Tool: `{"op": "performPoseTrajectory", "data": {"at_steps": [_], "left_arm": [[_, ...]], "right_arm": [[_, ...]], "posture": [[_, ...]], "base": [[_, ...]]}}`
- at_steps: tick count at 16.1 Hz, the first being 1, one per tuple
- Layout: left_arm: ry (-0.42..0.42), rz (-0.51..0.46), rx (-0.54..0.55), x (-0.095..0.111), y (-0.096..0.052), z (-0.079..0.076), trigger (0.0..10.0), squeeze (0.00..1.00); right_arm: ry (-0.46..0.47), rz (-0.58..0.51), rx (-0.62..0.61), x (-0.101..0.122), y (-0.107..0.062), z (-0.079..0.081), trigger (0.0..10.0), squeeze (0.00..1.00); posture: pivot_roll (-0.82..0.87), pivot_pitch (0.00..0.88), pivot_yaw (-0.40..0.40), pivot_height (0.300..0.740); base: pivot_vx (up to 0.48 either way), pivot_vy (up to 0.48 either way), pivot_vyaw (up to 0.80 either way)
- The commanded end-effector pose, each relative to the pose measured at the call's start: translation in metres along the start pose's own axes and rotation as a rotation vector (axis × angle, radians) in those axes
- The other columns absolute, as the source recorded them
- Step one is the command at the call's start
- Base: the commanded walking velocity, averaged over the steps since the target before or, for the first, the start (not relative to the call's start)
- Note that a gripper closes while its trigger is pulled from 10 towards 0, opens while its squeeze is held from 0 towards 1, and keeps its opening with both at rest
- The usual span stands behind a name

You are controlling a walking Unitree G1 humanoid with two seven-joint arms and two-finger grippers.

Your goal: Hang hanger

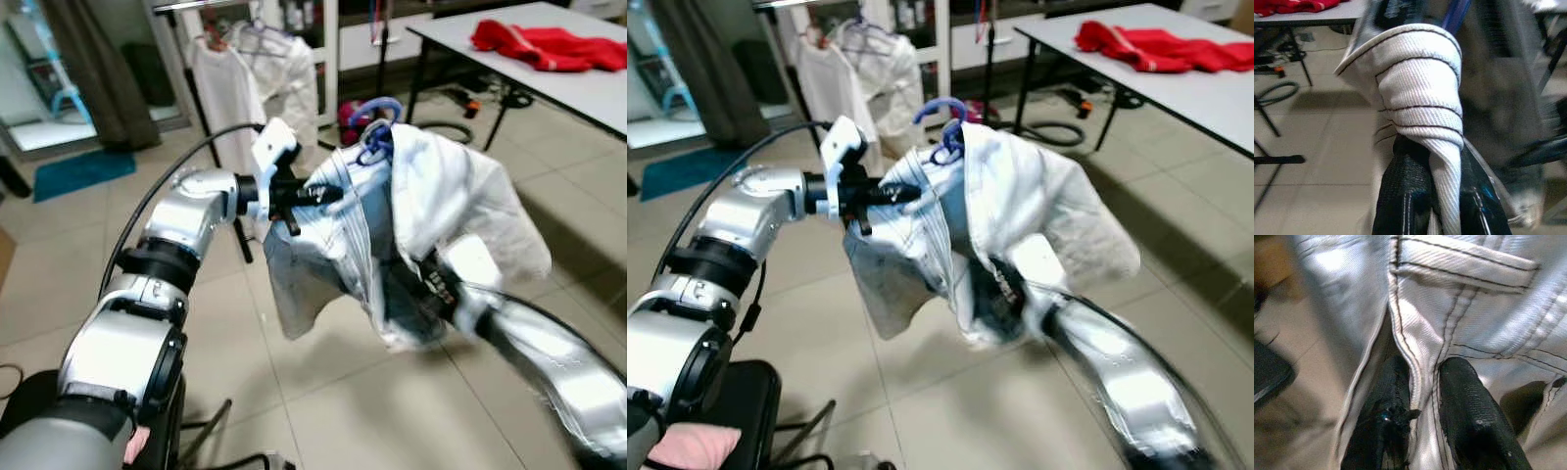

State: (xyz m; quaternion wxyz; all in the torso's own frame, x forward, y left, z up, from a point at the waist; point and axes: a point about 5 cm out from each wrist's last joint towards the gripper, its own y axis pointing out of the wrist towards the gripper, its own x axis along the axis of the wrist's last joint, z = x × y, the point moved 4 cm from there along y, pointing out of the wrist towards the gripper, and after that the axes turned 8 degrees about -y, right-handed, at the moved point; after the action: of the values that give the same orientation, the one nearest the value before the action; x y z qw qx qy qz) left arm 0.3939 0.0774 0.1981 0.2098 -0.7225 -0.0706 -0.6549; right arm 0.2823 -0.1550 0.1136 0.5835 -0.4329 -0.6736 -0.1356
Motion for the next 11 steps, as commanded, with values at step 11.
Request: {"op": "performPoseTrajectory", "data": {"at_steps": [11], "left_arm": [[0.193, 0.12, -0.008, -0.014, -0.01, 0.005, 0.0, 0.0]], "right_arm": [[-0.14, -0.052, 0.296, 0.046, -0.07, -0.009, 10.0, 1.0]], "posture": [[-0.02, 0.0, 0.085, 0.74]], "base": [[0.0, 0.0, 0.0]]}}
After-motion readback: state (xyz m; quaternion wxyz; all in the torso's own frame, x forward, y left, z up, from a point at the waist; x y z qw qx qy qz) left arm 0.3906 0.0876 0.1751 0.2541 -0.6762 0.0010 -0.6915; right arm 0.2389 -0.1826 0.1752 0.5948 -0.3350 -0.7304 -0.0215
